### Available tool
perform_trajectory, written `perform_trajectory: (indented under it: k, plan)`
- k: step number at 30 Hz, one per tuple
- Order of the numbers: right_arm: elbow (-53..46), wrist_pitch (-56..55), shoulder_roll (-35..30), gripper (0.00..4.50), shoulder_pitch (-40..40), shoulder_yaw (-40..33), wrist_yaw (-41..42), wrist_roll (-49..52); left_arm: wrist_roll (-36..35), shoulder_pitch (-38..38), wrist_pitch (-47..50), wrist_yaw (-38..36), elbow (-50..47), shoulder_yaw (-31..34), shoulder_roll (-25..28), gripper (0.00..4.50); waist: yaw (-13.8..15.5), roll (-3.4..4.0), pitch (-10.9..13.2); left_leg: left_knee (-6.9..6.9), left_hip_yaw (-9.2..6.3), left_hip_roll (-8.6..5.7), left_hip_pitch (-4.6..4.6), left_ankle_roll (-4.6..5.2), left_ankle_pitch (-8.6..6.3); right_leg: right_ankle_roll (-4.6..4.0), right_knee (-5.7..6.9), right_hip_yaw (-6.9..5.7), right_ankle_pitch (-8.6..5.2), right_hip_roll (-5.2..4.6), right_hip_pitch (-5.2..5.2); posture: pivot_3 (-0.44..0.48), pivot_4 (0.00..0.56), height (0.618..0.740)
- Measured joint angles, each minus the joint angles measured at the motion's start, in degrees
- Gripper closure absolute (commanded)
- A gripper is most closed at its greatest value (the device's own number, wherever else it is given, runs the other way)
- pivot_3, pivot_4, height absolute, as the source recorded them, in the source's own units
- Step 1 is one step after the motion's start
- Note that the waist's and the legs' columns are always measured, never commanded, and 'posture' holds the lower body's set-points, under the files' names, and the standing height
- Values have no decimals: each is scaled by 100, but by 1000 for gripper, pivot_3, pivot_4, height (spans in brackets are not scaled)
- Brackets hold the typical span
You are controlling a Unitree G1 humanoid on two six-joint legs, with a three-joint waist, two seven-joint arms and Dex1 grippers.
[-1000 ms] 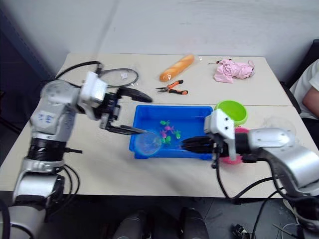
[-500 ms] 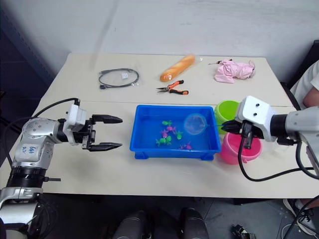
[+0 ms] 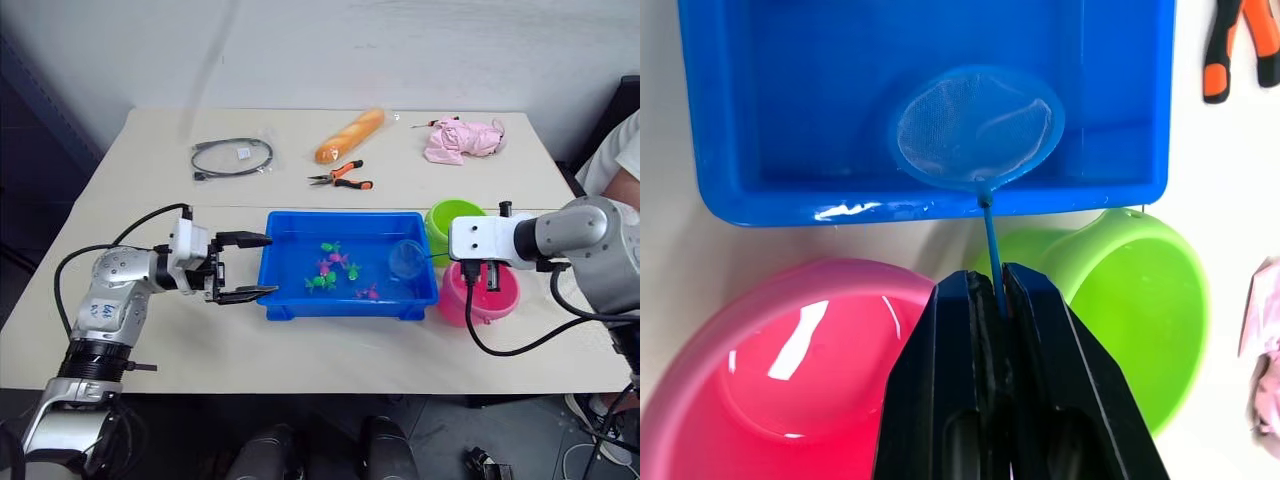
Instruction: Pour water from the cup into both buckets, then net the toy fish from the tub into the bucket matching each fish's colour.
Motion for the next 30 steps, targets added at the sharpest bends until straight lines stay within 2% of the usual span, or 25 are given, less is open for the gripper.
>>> perform_trajectory:
  k: [12,18,30]
  plan:
    - [-3,344,631,4500,-294,272,625,-321,41,-35,82,-9,-9,-64,26,15,-5,0,0,6,-2,3,-1,-1,-1,0,4,1,0,-1,0,0,150,740]
    - [-236,1223,802,4500,-293,247,1035,131,41,4,139,4,-38,-51,122,15,7,1,0,8,-7,2,-2,0,-1,0,4,2,0,-5,1,0,150,740]
    - [-254,2205,799,4500,-476,6,1224,680,40,18,160,24,-60,-51,226,15,3,2,1,7,-9,3,-2,-4,-3,0,4,1,0,-8,0,0,150,740]
